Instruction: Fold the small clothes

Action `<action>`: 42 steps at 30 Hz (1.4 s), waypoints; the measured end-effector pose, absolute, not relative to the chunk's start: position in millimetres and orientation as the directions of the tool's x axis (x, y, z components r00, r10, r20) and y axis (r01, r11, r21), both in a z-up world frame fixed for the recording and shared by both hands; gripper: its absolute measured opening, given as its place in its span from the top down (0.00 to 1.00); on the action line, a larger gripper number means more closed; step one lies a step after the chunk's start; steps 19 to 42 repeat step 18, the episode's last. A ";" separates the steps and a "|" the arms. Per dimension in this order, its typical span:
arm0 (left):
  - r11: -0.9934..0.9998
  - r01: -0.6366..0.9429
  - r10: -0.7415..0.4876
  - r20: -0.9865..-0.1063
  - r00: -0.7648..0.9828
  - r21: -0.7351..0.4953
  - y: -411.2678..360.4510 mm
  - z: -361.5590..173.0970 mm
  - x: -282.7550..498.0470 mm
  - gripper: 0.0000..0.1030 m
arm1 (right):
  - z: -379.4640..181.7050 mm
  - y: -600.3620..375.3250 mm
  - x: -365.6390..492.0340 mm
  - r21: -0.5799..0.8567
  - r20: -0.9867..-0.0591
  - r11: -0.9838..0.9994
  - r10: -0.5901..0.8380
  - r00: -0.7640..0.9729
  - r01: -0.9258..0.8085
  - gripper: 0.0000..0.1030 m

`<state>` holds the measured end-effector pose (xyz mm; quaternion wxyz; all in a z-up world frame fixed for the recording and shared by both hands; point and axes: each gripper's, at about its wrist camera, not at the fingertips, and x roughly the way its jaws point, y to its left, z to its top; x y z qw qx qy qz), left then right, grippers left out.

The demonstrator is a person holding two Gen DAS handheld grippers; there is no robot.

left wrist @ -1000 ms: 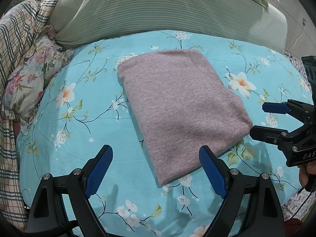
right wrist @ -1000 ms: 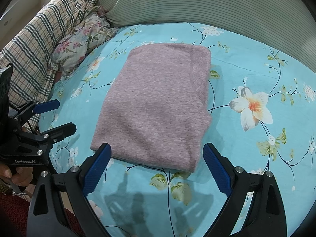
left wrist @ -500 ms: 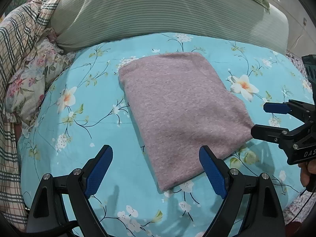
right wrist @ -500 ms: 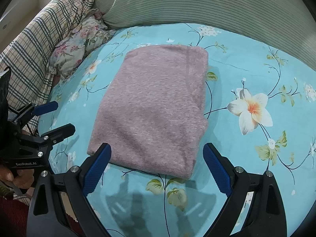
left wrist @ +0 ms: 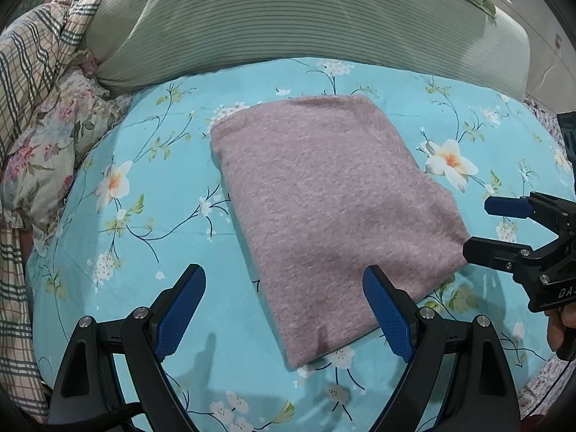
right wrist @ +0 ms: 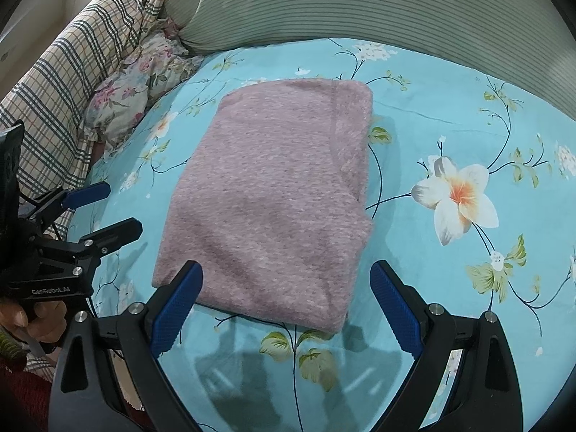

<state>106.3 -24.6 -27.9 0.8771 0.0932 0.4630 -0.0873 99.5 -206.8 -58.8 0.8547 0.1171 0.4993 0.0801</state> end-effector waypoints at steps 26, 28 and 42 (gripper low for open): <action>0.976 0.201 -0.053 -0.814 0.578 0.079 -16.9 -24.4 110.0 0.11 | -64.6 -198.8 114.5 0.258 -0.844 0.966 0.238 0.480 -0.024 0.09; 0.976 0.201 -0.053 -0.814 0.578 0.079 -16.9 -24.4 110.0 0.11 | -64.6 -198.8 114.5 0.258 -0.844 0.966 0.238 0.480 -0.024 0.09; 0.976 0.201 -0.053 -0.814 0.578 0.079 -16.9 -24.4 110.0 0.11 | -64.6 -198.8 114.5 0.258 -0.844 0.966 0.238 0.480 -0.024 0.09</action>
